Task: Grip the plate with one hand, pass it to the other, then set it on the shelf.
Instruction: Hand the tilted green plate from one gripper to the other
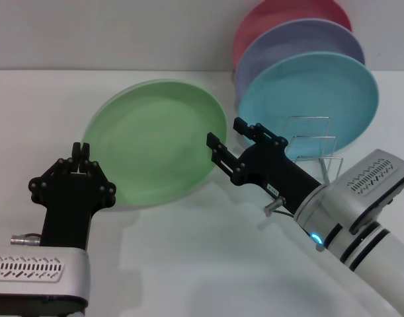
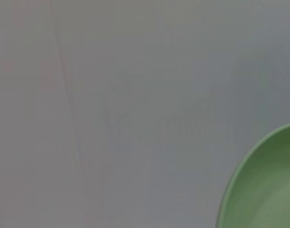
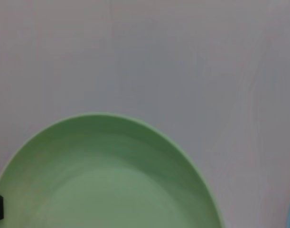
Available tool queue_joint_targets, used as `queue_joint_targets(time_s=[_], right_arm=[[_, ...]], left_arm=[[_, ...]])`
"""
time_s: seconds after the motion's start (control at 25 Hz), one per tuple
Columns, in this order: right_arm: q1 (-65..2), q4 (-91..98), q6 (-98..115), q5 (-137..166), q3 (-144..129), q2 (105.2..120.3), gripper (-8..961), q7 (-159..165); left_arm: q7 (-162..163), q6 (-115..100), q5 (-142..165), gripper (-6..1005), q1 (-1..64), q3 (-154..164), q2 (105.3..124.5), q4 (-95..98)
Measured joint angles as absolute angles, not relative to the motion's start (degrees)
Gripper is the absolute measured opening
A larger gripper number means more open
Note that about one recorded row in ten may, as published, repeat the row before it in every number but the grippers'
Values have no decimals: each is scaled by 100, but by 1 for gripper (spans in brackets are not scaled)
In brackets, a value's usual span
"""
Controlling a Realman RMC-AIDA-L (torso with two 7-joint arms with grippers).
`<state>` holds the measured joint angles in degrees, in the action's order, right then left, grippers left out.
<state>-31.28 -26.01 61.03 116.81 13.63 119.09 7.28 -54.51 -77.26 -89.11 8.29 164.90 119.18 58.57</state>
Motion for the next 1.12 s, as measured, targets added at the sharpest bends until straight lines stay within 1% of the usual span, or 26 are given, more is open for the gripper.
queue_joint_targets(time_s=[0.52,0.76,0.84,1.12], right_arm=[[-3219,-2598,6046,11681,1431,11916,474,720],[-3219,-2606,6046,11681,1437,11918,404,531],[-3215,-2609,6046,11681,1438,11918,309,517],[-3208,-2598,6046,11669,1435,11918,305,509]], left_arm=[[-5732,-7735,-8921,35,781,16506,11918,6029],[-5746,-7735,-8927,36,773,16501,11918,6029],[-5771,-7735,-8963,36,773,16500,11918,6029],[-5792,-7726,-9008,36,773,16500,11918,6030]])
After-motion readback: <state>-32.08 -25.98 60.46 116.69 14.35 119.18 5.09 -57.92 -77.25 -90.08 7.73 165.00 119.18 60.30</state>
